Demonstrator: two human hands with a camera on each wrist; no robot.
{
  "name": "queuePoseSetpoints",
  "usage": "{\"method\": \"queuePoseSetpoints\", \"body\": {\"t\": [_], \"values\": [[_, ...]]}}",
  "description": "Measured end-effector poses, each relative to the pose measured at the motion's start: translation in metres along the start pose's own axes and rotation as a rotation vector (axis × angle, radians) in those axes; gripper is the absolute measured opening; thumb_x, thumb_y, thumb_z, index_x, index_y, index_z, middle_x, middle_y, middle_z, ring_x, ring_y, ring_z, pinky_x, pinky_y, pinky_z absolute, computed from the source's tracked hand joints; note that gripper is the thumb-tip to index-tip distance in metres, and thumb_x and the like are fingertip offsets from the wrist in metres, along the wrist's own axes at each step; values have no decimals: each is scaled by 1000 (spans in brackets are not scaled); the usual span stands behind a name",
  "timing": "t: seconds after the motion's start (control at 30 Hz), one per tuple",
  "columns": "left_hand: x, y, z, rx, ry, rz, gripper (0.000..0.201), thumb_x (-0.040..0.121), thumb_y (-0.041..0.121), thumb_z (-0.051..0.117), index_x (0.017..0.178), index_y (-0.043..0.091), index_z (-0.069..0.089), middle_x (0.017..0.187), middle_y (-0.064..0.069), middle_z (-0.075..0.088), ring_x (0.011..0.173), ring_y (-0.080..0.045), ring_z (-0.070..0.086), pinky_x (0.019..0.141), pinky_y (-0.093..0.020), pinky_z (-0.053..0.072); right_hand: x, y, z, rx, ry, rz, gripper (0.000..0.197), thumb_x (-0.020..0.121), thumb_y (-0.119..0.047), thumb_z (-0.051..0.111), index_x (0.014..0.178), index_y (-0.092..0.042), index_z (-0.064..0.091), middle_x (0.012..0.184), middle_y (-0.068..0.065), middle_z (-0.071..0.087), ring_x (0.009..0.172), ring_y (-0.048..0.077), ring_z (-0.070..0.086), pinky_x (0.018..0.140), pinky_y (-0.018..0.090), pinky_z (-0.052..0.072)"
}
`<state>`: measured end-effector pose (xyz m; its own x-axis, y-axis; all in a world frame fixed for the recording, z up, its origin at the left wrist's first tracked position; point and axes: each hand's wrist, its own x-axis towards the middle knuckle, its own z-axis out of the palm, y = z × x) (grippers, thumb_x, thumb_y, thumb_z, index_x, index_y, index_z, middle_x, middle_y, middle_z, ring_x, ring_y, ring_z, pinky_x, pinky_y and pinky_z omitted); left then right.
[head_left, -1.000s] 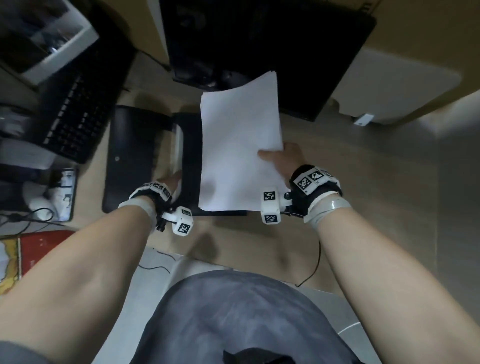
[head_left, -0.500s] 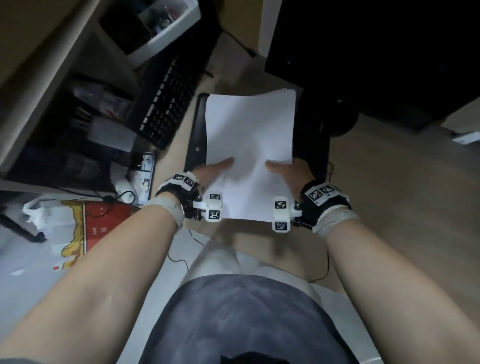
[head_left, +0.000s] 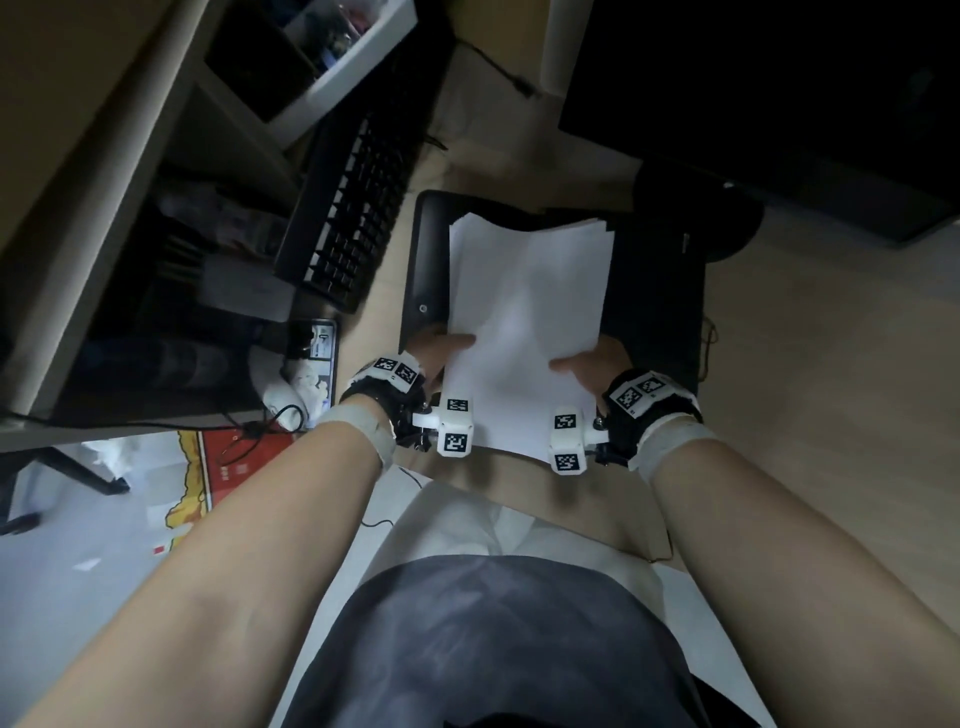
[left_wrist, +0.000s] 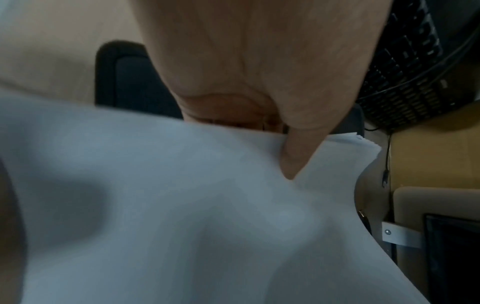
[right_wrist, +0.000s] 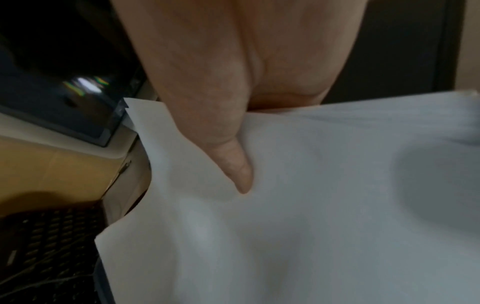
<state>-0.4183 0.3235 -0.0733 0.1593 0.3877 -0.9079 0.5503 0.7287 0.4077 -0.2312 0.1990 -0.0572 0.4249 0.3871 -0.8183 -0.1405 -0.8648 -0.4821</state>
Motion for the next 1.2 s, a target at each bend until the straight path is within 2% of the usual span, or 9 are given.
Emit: {"method": "queuePoseSetpoints", "body": {"t": [0.13, 0.3, 0.4, 0.5, 0.6, 0.73, 0.87, 1.0, 1.2], "values": [[-5, 12, 6, 117, 72, 119, 49, 85, 9, 69, 130, 1, 51, 124, -13, 59, 109, -25, 56, 97, -34, 43, 4, 3, 3, 28, 20, 17, 36, 72, -3, 78, 103, -6, 61, 101, 7, 62, 102, 29, 61, 80, 29, 45], [-4, 18, 10, 296, 105, 246, 88, 75, -1, 73, 149, 13, 26, 142, -14, 46, 128, -29, 47, 107, -40, 40, 5, -7, 13, 297, 52, -37, 69, 75, -39, 81, 133, -13, 55, 119, -2, 63, 110, 19, 59, 94, 33, 46], [-7, 22, 9, 208, 37, 311, 103, 66, -10, 68, 152, 18, 17, 144, -13, 41, 130, -28, 41, 108, -43, 38, 12, -13, 15, 289, 121, -103, 52, 90, -24, 67, 137, -9, 50, 122, 7, 62, 108, 24, 60, 92, 34, 48], [-3, 23, -1, 63, 5, 289, 100, 61, -11, 62, 147, 26, 27, 135, -11, 50, 120, -32, 49, 97, -51, 47, 16, -12, 13, 198, 92, -103, 51, 92, -17, 65, 139, -7, 48, 122, 6, 59, 105, 21, 57, 89, 30, 44], [5, 29, -12, -75, 25, 274, 73, 59, -5, 64, 126, 17, 49, 118, -14, 62, 110, -42, 58, 87, -59, 52, 21, -6, 14, 132, 41, -58, 54, 90, -18, 68, 140, -7, 48, 130, 8, 59, 118, 26, 56, 95, 30, 43], [26, 37, -12, -27, 12, 304, 75, 70, 6, 66, 139, 24, 43, 129, -9, 60, 116, -35, 57, 97, -52, 48, 21, -1, 20, 127, 94, -46, 49, 92, -14, 65, 138, -6, 50, 129, 12, 60, 118, 28, 56, 89, 28, 41], [8, 32, -6, 6, 107, 149, 70, 73, 38, 76, 130, 8, 49, 124, -15, 61, 114, -38, 58, 100, -54, 46, 22, -1, 22, 173, 68, -64, 48, 91, -14, 65, 137, -7, 51, 125, 9, 61, 112, 25, 58, 87, 28, 42], [2, 12, -15, -1, 114, 11, 45, 75, 42, 79, 102, 11, 63, 87, -1, 66, 88, -25, 64, 81, -33, 48, 25, -8, 27, 222, 48, -98, 49, 88, -16, 71, 134, -8, 54, 117, 5, 62, 101, 19, 58, 86, 28, 43], [3, -8, -20, 8, 131, 144, 44, 80, 29, 78, 116, 12, 61, 108, -3, 66, 93, -21, 64, 87, -33, 51, 33, -28, 44, 225, -6, -78, 55, 83, -13, 75, 133, -3, 55, 125, 13, 63, 109, 27, 62, 98, 39, 49]]}}
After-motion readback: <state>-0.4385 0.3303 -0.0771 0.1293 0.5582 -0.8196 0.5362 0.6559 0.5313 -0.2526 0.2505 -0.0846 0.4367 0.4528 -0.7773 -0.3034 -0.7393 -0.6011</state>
